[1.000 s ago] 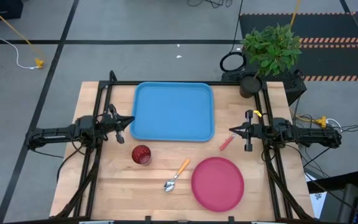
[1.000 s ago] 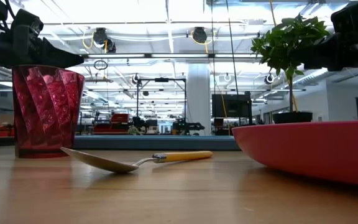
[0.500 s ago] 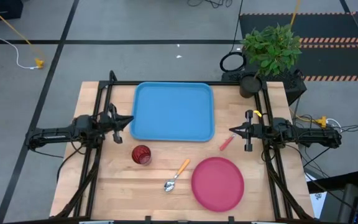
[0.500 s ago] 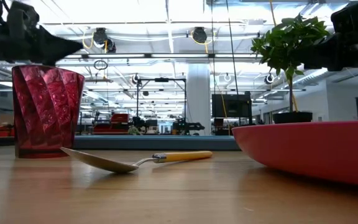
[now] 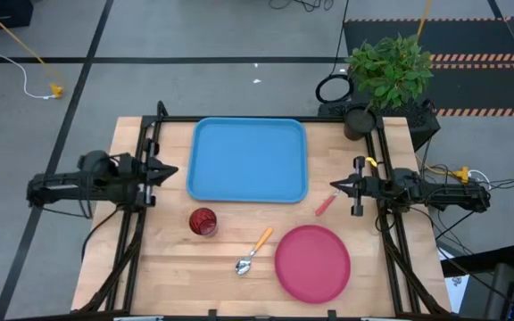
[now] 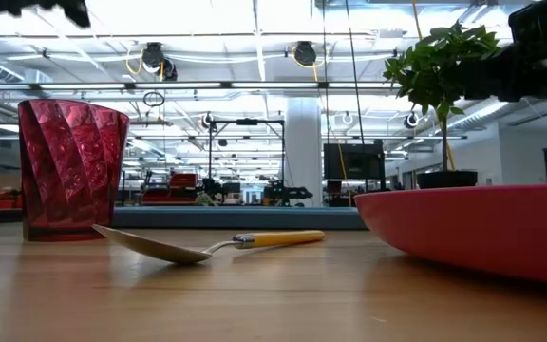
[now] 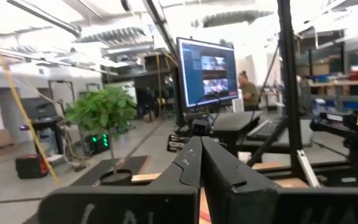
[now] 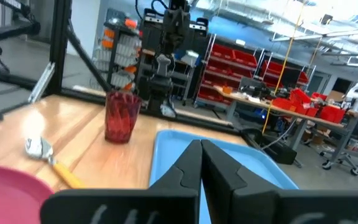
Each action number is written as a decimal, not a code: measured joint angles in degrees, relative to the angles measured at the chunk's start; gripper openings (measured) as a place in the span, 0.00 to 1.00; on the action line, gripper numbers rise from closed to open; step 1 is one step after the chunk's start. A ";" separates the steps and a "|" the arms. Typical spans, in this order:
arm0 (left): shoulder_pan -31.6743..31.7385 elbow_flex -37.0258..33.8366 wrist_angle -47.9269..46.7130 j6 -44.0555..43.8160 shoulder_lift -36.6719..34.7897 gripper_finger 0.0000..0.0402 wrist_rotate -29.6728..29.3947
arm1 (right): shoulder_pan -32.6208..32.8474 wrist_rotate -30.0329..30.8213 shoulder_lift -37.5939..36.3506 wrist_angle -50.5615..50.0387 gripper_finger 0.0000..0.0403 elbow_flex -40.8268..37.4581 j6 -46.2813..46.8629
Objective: Pick and place plate/cup/fork/spoon on tray
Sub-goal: Put the red cup on the blue tray
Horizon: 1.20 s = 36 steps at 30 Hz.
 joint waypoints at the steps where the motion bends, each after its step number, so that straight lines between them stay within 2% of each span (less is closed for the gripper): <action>1: -0.39 2.54 -1.54 0.01 1.93 0.01 0.00 | 0.02 0.02 0.00 0.57 0.00 0.01 0.26; 5: -1.93 12.93 -8.24 -0.92 10.36 0.02 -0.05 | 0.01 0.00 0.00 3.10 0.00 0.01 5.33; 10: -4.26 24.06 -16.83 -2.43 19.76 0.01 -0.33 | 0.00 -0.03 -0.02 9.71 0.00 1.00 19.93; 15: -7.26 29.56 -19.72 -2.92 27.26 0.03 -0.54 | 0.04 -0.55 0.41 10.15 0.00 6.48 25.62; 20: -10.60 31.30 -19.70 -2.94 32.76 0.02 -1.40 | 0.04 -3.39 4.28 7.87 0.00 14.79 25.90; 24: -13.00 31.42 -19.73 -3.37 36.07 0.01 -1.44 | 0.04 -3.43 10.73 2.91 0.00 23.76 25.24; 28: -15.38 31.42 -19.62 -4.78 39.25 0.04 -1.79 | 0.04 -3.45 20.42 -3.71 0.00 33.28 24.75; 33: -18.30 31.39 -20.75 -5.24 42.48 0.04 -5.85 | 0.04 -3.34 33.42 -14.55 0.00 46.00 24.24; 36: -19.92 31.39 -21.63 -6.27 44.07 0.03 -8.10 | 0.10 -3.31 40.70 -19.75 0.00 51.03 24.20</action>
